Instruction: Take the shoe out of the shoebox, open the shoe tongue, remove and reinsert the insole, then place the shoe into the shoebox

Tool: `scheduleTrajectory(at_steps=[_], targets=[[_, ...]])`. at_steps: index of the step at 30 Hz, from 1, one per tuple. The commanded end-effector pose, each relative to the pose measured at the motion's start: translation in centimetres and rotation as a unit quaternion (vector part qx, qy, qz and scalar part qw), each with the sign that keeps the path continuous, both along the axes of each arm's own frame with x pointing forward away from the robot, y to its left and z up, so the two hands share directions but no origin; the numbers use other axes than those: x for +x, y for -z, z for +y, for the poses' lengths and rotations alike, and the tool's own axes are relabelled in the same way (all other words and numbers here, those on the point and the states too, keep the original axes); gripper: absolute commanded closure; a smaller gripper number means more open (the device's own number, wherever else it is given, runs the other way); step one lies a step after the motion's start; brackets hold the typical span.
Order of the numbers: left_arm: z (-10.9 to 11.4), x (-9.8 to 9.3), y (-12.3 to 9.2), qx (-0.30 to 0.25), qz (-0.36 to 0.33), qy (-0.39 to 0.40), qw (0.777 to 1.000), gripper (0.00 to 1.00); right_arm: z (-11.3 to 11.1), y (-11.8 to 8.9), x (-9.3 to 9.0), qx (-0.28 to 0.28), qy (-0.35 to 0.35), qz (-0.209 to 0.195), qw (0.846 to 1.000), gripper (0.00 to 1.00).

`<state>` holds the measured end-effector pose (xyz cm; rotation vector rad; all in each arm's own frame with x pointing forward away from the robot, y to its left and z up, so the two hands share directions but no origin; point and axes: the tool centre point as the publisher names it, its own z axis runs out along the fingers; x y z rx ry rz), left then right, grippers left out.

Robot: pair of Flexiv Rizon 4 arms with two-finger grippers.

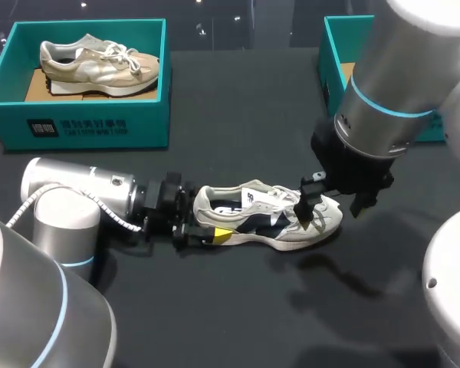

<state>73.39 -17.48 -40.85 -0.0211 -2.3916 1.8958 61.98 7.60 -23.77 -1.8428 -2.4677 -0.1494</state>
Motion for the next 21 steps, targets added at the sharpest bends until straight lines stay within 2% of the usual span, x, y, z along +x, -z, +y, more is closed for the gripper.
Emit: scheduleTrajectory(at_steps=[1,4,16,17,21], targets=[[0.2,-0.1,0.1,0.0,0.0,-0.001,1.0,1.0,2.4,-0.9,0.6,-0.031,0.015,0.007,0.999,0.0],[0.2,-0.1,0.1,0.0,0.0,-0.001,1.0,1.0,3.6,-1.1,0.5,-0.036,0.019,0.012,0.999,0.0],[0.2,-0.1,0.1,0.0,0.0,-0.001,1.0,1.0,3.6,-1.1,0.5,-0.036,0.019,0.012,0.999,0.0],[0.2,-0.1,0.1,0.0,0.0,-0.001,1.0,1.0,4.3,-1.2,0.3,-0.036,0.03,0.001,0.999,0.0],[0.2,-0.1,0.1,0.0,0.0,-0.001,1.0,1.0,7.3,-0.2,0.3,-0.068,0.066,0.028,0.995,0.0]])
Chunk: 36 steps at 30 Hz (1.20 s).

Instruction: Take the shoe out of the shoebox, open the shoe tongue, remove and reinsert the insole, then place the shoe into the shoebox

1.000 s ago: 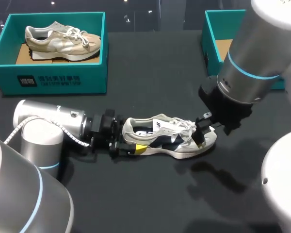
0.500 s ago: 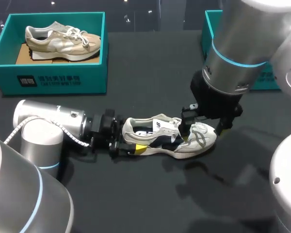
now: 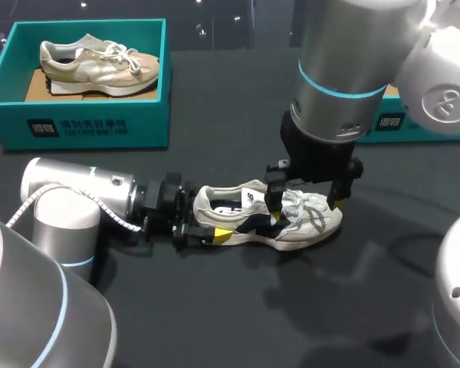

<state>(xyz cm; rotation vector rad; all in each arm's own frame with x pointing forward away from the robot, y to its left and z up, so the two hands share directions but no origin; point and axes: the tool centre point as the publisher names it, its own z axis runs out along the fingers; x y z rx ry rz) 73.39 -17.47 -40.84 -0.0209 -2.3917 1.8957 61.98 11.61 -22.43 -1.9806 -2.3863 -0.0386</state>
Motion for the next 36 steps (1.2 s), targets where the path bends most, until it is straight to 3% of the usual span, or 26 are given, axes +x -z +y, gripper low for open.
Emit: scheduleTrajectory(at_steps=[1,13,27,36], targets=[[0.2,-0.1,0.1,0.0,0.0,-0.001,1.0,1.0,3.9,1.3,0.2,-0.037,0.02,0.014,0.999,0.0],[0.2,-0.1,0.1,0.0,0.0,-0.001,1.0,1.0,9.5,2.5,-0.1,-0.069,0.089,0.023,0.993,0.0],[0.2,-0.1,0.1,0.0,0.0,-0.001,1.0,1.0,9.5,2.5,-0.1,-0.069,0.089,0.023,0.993,0.0],[0.2,-0.1,0.1,0.0,0.0,-0.001,1.0,1.0,8.8,3.5,3.9,-0.107,0.096,0.011,0.99,0.0]])
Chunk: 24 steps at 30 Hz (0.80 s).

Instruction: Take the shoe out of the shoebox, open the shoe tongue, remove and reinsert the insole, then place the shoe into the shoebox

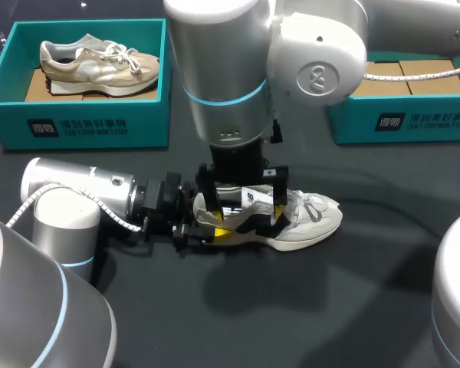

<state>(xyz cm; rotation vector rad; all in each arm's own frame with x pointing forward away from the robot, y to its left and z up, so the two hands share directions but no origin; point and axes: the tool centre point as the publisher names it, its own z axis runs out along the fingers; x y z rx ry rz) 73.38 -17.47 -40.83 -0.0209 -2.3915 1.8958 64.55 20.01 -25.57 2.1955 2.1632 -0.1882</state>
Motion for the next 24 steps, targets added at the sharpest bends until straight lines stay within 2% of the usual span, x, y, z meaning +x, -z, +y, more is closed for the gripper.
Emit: scheduleTrajectory(at_steps=[1,4,16,24], targets=[[0.2,-0.1,0.1,0.0,0.0,-0.001,1.0,1.0,0.3,0.5,1.7,-0.022,-0.005,-0.005,1.0,0.0],[0.2,-0.1,0.1,0.0,0.0,-0.001,1.0,1.0,0.2,1.0,2.3,-0.031,-0.01,-0.044,0.999,0.0],[0.2,-0.1,0.1,0.0,0.0,-0.001,1.0,1.0,0.2,1.0,2.3,-0.031,-0.01,-0.044,0.999,0.0],[0.2,-0.1,0.1,0.0,0.0,-0.001,1.0,1.0,0.5,3.2,4.9,-0.066,0.019,-0.043,0.997,0.0]])
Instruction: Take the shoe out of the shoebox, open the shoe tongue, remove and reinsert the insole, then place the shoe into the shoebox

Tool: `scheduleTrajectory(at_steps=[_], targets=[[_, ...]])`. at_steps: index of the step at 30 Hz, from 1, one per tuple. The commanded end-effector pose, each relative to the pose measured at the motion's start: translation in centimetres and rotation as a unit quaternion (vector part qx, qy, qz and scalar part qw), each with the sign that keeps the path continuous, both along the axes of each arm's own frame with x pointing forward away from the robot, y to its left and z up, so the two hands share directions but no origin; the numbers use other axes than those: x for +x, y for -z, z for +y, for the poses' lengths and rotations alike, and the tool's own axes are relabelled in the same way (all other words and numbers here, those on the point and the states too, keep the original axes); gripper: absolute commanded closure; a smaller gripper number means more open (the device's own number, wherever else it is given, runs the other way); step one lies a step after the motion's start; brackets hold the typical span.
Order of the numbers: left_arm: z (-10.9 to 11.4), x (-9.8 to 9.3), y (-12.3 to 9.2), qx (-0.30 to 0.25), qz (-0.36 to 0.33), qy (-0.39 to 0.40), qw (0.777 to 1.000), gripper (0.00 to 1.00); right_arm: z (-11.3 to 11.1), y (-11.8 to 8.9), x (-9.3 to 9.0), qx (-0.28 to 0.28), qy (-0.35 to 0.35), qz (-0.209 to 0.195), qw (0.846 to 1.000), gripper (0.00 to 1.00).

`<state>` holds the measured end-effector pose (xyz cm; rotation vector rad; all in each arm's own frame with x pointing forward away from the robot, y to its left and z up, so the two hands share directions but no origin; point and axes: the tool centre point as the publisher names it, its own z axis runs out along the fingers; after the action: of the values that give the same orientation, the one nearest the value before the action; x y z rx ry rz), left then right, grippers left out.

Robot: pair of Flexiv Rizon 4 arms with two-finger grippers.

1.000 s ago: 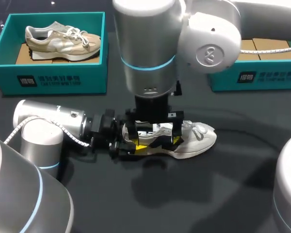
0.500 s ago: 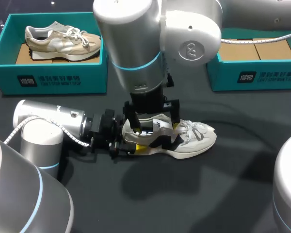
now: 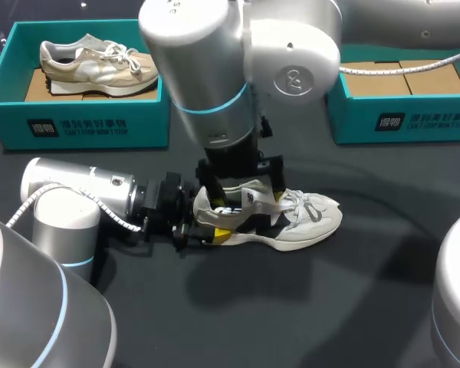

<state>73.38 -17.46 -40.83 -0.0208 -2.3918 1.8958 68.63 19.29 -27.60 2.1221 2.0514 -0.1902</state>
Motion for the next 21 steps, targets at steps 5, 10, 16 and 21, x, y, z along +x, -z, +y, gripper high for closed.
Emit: scheduleTrajectory(at_steps=[5,10,16,21], targets=[[0.2,-0.1,0.1,0.0,0.0,-0.001,1.0,1.0,1.1,1.7,1.5,-0.034,0.025,-0.01,0.999,0.0],[0.2,-0.1,0.1,0.0,0.0,-0.001,1.0,1.0,0.8,2.5,1.8,-0.055,0.041,-0.017,0.998,0.0],[0.2,-0.1,0.1,0.0,0.0,-0.001,1.0,1.0,0.6,3.2,2.3,-0.078,0.054,-0.026,0.995,0.0],[0.2,-0.1,0.1,0.0,0.0,-0.001,1.0,1.0,0.7,3.8,2.8,-0.095,0.057,-0.031,0.993,0.0]])
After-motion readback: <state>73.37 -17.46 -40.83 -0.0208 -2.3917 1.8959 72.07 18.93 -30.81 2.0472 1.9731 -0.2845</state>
